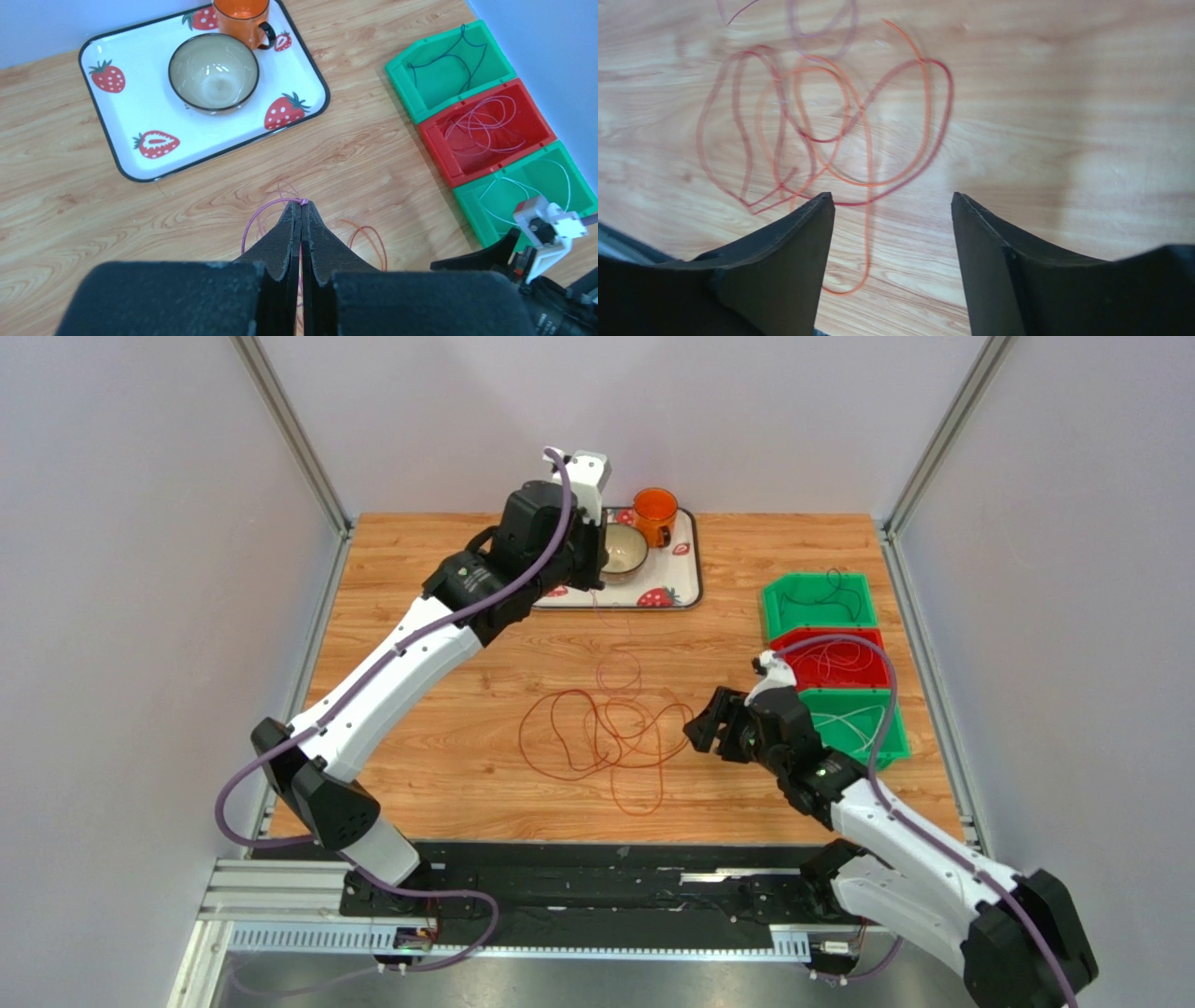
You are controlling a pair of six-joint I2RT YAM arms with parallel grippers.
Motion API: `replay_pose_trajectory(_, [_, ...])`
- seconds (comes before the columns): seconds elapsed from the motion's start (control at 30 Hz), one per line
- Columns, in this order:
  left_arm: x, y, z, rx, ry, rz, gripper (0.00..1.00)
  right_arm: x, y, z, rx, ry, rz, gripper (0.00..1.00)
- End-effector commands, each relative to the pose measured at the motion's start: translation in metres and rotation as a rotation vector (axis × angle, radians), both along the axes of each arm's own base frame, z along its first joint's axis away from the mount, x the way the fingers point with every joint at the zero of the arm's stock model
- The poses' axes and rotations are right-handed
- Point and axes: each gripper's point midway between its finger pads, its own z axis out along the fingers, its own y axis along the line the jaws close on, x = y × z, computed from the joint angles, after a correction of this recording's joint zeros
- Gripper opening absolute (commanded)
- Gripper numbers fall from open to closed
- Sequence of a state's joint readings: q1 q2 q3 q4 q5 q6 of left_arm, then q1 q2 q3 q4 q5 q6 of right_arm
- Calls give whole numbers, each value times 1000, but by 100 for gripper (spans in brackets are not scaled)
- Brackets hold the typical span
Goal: Untangle the cables
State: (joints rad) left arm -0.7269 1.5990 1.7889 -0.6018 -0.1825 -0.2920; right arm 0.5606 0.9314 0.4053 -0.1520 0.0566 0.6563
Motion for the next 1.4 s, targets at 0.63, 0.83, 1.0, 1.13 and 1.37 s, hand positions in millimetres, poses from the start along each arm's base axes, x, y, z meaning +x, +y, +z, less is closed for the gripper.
replay_pose_trajectory(0.63, [-14,32,-26,50,-20,63,0,125,84,32,-245,98,138,70])
replay_pose_trajectory(0.83, [2,39,-114,136,103,122,0,139,90,16,-328,153,177,70])
replay_pose_trajectory(1.0, [11,42,-157,154,177,144,0,142,79,16,-378,147,170,70])
replay_pose_trajectory(1.13, [16,44,-180,165,204,132,0,146,45,19,-402,160,78,70])
replay_pose_trajectory(1.37, [32,24,-213,165,230,102,0,131,79,32,-200,186,220,70])
